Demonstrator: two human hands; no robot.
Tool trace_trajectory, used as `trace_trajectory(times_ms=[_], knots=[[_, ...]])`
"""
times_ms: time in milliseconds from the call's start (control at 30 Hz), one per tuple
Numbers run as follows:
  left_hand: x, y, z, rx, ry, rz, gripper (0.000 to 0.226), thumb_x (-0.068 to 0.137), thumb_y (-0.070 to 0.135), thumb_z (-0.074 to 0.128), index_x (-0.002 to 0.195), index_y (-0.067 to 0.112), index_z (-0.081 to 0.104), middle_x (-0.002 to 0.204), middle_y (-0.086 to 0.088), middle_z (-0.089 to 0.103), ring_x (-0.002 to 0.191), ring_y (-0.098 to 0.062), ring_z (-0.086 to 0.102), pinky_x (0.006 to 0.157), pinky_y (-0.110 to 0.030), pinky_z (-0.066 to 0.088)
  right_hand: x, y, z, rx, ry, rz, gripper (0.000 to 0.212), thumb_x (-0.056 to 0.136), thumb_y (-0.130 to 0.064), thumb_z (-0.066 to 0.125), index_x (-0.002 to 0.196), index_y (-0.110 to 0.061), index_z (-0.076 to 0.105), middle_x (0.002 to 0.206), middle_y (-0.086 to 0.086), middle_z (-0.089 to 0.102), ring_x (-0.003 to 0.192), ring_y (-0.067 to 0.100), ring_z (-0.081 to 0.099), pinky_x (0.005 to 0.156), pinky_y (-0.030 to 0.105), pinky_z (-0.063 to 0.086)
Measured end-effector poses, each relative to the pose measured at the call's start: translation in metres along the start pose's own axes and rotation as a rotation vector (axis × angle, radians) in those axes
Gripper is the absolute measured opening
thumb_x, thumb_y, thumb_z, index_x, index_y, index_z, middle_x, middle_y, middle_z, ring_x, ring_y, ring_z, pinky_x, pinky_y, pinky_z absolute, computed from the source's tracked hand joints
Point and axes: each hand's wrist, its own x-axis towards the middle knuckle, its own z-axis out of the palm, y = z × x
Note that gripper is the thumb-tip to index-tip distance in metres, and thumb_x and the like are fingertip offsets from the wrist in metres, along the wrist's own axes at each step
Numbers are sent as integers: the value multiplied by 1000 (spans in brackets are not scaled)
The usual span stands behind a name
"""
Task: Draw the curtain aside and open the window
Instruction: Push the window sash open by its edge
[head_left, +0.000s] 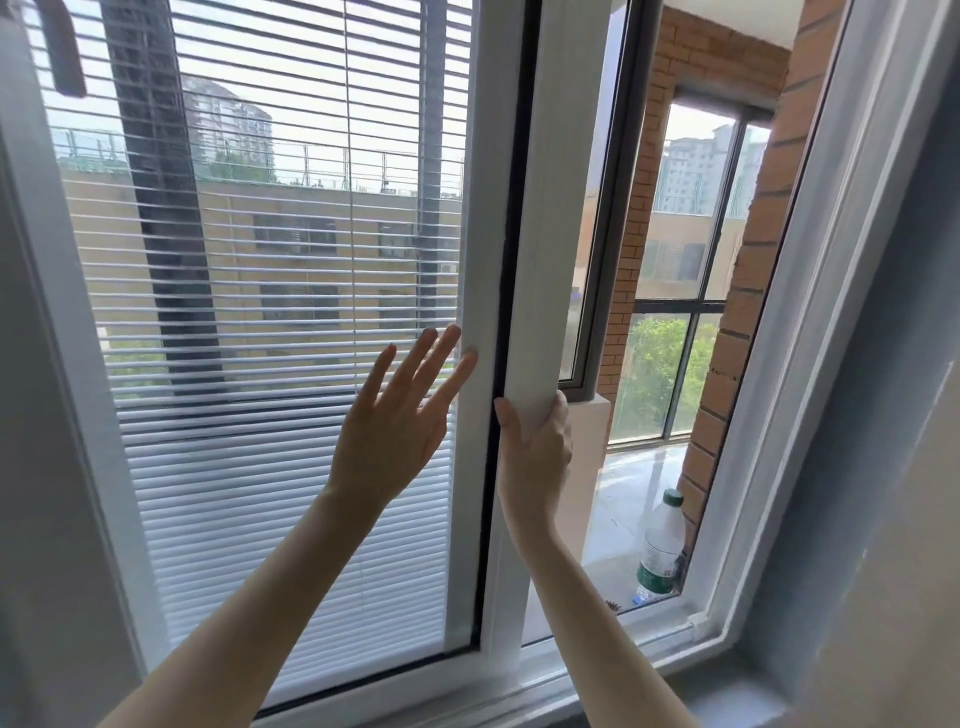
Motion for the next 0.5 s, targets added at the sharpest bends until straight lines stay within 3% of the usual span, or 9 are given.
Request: trace_trajectory(times_ms=[133, 300, 500], knots=[[-4, -6, -3, 4, 3, -12, 54, 103, 31, 27, 155, 21, 17, 161, -12, 15, 148, -28, 15, 118, -47, 15, -5, 0, 1, 7, -25, -16, 61, 88, -45, 61, 136, -11, 44, 124, 9, 59, 112, 25, 55, 93, 34, 46], [-6, -10, -7, 6, -11, -40, 51, 104, 26, 24, 155, 21, 19, 160, -11, 18, 147, -28, 18, 119, -48, 16, -9, -1, 0, 11, -62, -31, 64, 88, -45, 60, 139, -11, 41, 130, 9, 57, 117, 25, 53, 97, 36, 45], [-17, 3, -27, -20, -158, -94, 57, 102, 29, 36, 155, 19, 18, 161, -13, 15, 148, -30, 15, 118, -51, 18, -5, 3, -14, 9, -170, -53, 60, 88, -32, 64, 139, -11, 40, 129, 11, 57, 114, 28, 54, 96, 39, 46]])
